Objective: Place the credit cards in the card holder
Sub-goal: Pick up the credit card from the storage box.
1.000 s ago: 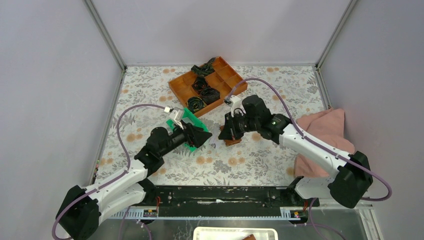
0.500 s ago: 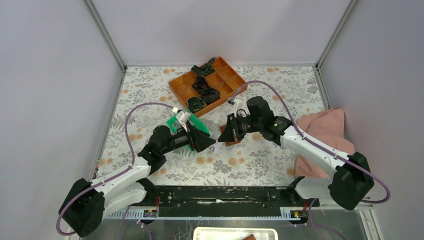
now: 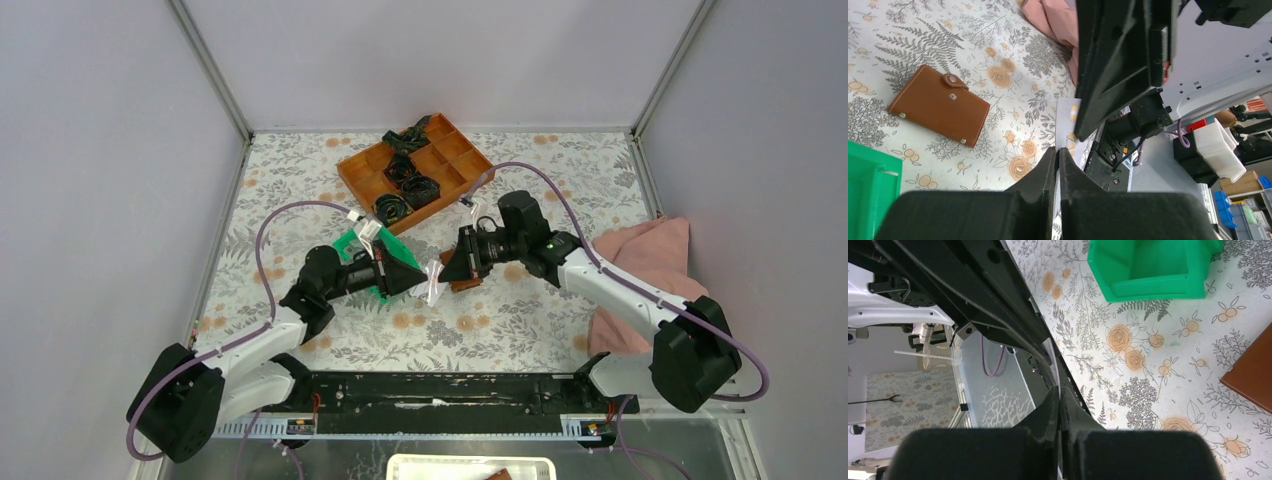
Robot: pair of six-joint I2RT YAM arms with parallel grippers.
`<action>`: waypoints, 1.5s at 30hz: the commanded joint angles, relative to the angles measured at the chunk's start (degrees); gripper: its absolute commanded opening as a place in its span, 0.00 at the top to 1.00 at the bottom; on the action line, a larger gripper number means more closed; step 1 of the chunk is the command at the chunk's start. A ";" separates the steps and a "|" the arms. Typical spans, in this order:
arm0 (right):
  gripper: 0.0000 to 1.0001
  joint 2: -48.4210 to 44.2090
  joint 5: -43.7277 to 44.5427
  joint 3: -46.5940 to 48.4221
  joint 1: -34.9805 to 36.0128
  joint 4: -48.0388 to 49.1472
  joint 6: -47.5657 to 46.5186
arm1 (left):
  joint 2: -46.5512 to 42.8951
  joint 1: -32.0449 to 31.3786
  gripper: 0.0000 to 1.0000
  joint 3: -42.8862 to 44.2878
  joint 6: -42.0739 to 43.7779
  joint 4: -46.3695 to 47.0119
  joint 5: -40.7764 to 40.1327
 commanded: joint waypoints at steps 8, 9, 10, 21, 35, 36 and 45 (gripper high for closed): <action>0.90 1.68 -5.22 1.58 -2.80 8.23 4.13 | 2.76 2.49 1.00 -1.87 -5.90 12.20 4.43; 0.84 1.68 -4.84 1.56 -2.93 8.38 4.24 | 3.02 2.54 1.00 -2.09 -6.67 13.16 3.75; 0.78 1.64 -4.13 1.59 -3.03 8.36 4.19 | 3.03 2.52 1.00 -2.30 -7.33 13.81 2.65; 0.48 -0.43 3.31 -2.23 -3.35 13.84 6.25 | 2.94 2.41 1.00 -8.46 -20.72 26.53 -15.81; 0.48 -0.60 8.74 -11.95 -3.39 31.37 13.67 | 10.22 -5.95 1.00 -12.95 -31.14 41.30 -36.50; 0.48 -0.41 8.83 -12.28 -3.36 32.45 14.18 | 10.35 -6.55 1.00 -12.92 -31.23 40.89 -37.30; 0.51 1.57 7.92 -13.14 -3.40 38.41 17.51 | 12.34 -9.25 1.00 -12.83 -31.99 40.10 -41.83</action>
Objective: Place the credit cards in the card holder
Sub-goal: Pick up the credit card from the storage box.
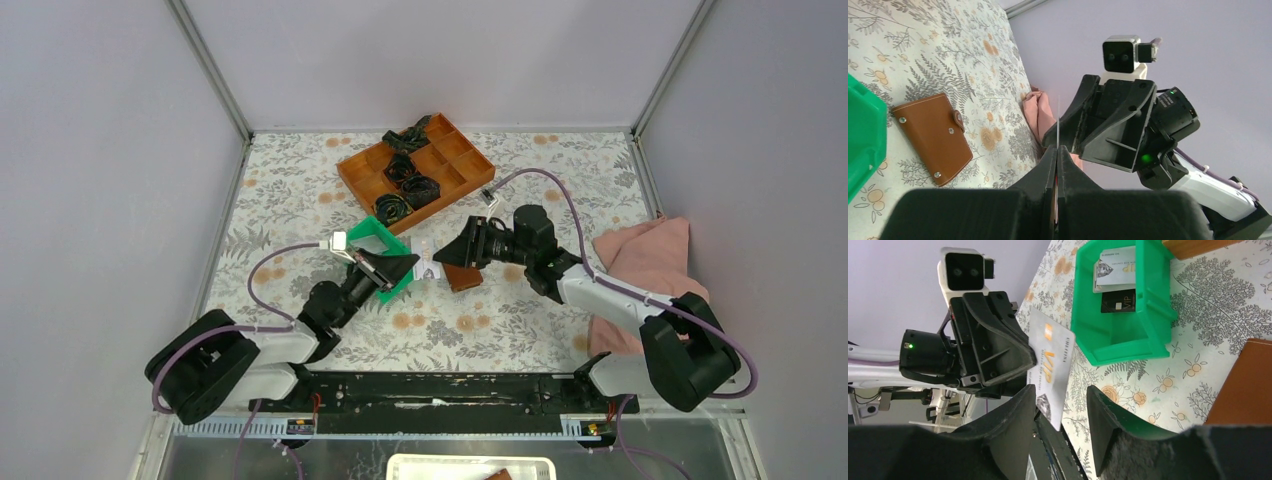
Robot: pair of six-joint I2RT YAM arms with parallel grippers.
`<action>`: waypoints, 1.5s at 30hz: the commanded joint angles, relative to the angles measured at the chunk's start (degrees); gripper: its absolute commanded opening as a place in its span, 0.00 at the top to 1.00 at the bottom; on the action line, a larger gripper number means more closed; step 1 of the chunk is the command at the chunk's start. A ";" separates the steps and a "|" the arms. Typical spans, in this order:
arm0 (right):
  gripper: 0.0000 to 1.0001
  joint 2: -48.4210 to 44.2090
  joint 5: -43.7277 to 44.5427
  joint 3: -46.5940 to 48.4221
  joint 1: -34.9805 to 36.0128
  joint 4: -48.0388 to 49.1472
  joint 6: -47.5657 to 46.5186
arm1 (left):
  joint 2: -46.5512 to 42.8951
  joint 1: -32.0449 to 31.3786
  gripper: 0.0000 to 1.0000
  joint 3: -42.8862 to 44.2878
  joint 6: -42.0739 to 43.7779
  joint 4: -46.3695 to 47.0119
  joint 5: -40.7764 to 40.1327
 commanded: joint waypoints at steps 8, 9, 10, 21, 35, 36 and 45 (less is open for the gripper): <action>0.54 2.51 -1.00 -1.37 -0.21 9.62 3.72 | 4.85 -2.51 1.00 0.73 -2.13 7.85 -6.70; 0.54 2.66 -1.01 -1.56 -0.21 9.89 3.77 | 5.43 -2.68 1.00 0.79 -2.36 8.81 -6.75; 0.54 2.78 -1.01 -1.74 -0.21 10.15 3.89 | 5.97 -2.88 1.00 0.83 -2.68 9.52 -6.90; 0.72 4.45 -2.58 -2.25 -0.30 13.26 5.28 | 10.22 -3.79 1.00 0.97 -4.40 13.63 -7.90; 1.00 7.65 -6.72 -2.90 -1.47 21.09 11.48 | 13.41 -3.90 0.81 1.30 -5.29 15.40 -6.62; 1.00 6.98 -6.66 -2.64 -1.71 19.82 11.06 | 13.04 -3.90 0.64 1.09 -5.21 14.59 -6.80; 1.00 -2.36 2.94 2.79 -2.45 -7.94 -3.00 | 5.29 -3.94 0.42 3.58 -0.29 -4.39 -8.54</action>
